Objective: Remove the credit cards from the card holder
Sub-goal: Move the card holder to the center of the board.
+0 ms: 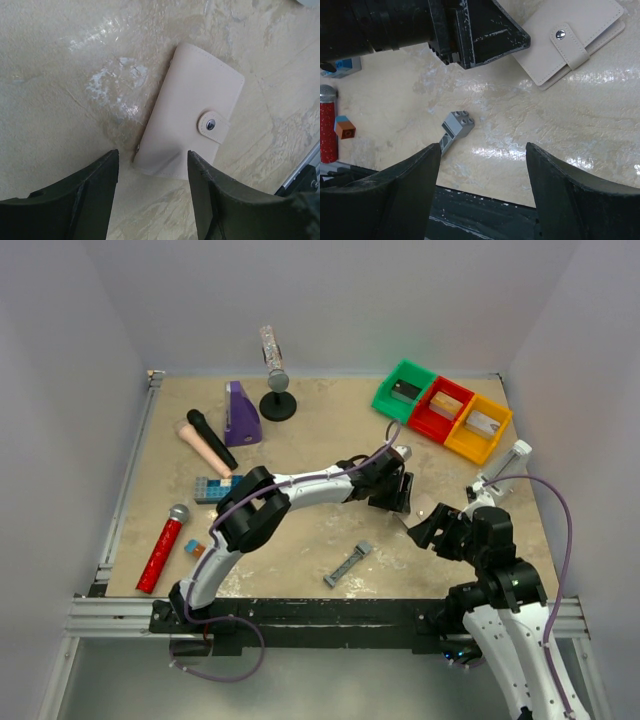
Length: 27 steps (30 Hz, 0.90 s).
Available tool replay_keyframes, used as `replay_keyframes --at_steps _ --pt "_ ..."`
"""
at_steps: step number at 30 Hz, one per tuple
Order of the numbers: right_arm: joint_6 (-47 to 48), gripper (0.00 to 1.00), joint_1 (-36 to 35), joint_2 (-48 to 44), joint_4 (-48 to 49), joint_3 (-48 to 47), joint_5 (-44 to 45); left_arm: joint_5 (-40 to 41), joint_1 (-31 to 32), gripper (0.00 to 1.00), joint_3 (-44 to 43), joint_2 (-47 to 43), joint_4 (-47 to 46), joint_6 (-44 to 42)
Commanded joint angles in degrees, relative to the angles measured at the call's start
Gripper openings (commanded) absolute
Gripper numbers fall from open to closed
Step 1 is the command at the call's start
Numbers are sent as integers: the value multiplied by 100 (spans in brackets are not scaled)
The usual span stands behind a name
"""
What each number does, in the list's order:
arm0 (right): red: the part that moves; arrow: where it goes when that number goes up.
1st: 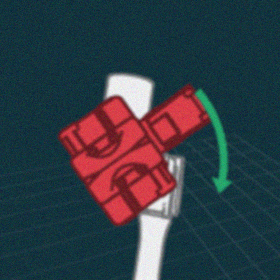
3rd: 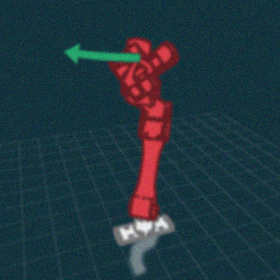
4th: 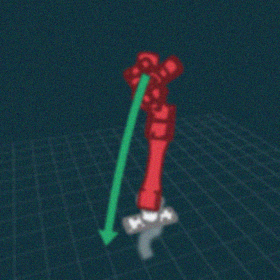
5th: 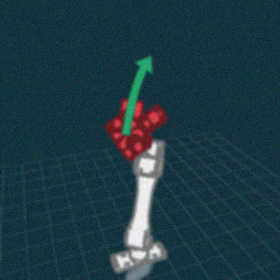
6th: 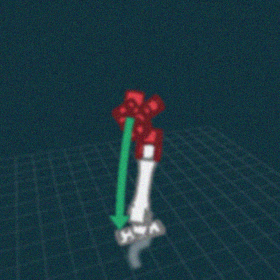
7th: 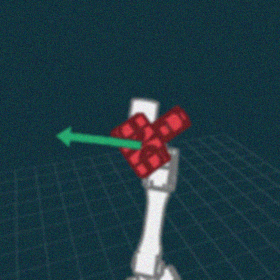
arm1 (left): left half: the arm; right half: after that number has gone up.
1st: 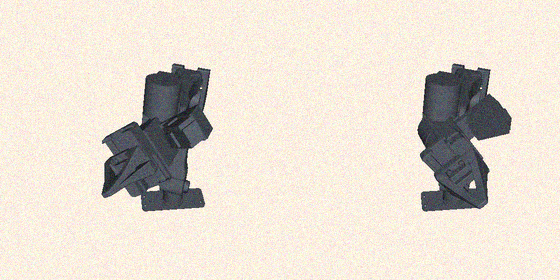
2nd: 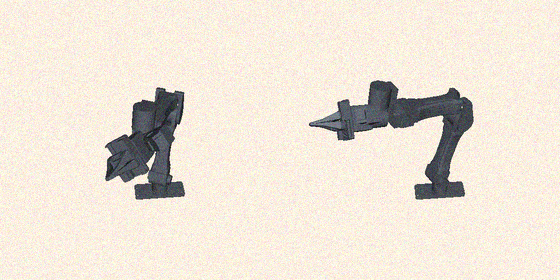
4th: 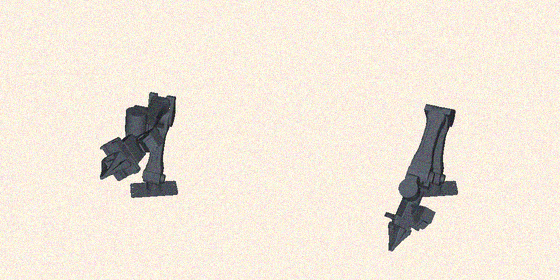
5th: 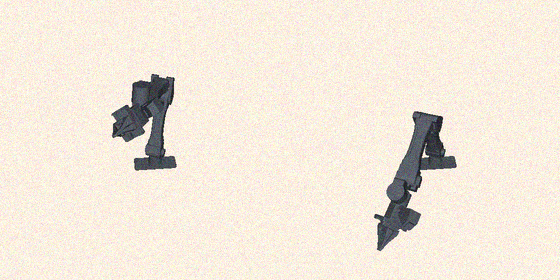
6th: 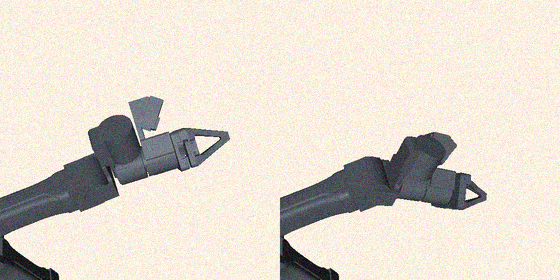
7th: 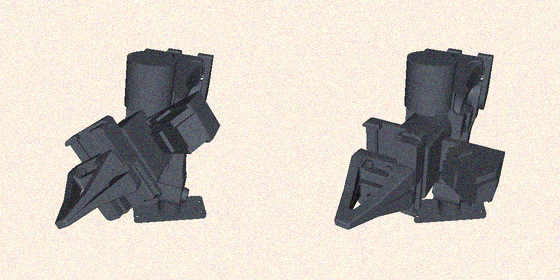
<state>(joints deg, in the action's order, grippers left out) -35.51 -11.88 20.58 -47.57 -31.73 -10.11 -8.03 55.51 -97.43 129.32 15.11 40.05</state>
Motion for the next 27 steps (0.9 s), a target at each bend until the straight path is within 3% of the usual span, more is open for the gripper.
replay_keyframes --at_steps 1,8,14,27 --pt "97 74 1 8 99 -35 -114 -14 66 62 -242 120 325 -314" --pt "88 74 1 16 99 -35 -79 -155 74 56 -180 138 334 -402" --pt "79 73 1 16 81 -35 -44 -260 74 33 22 59 246 -472" --pt "53 74 1 -36 46 -35 -17 -225 92 0 461 -257 -105 -516"
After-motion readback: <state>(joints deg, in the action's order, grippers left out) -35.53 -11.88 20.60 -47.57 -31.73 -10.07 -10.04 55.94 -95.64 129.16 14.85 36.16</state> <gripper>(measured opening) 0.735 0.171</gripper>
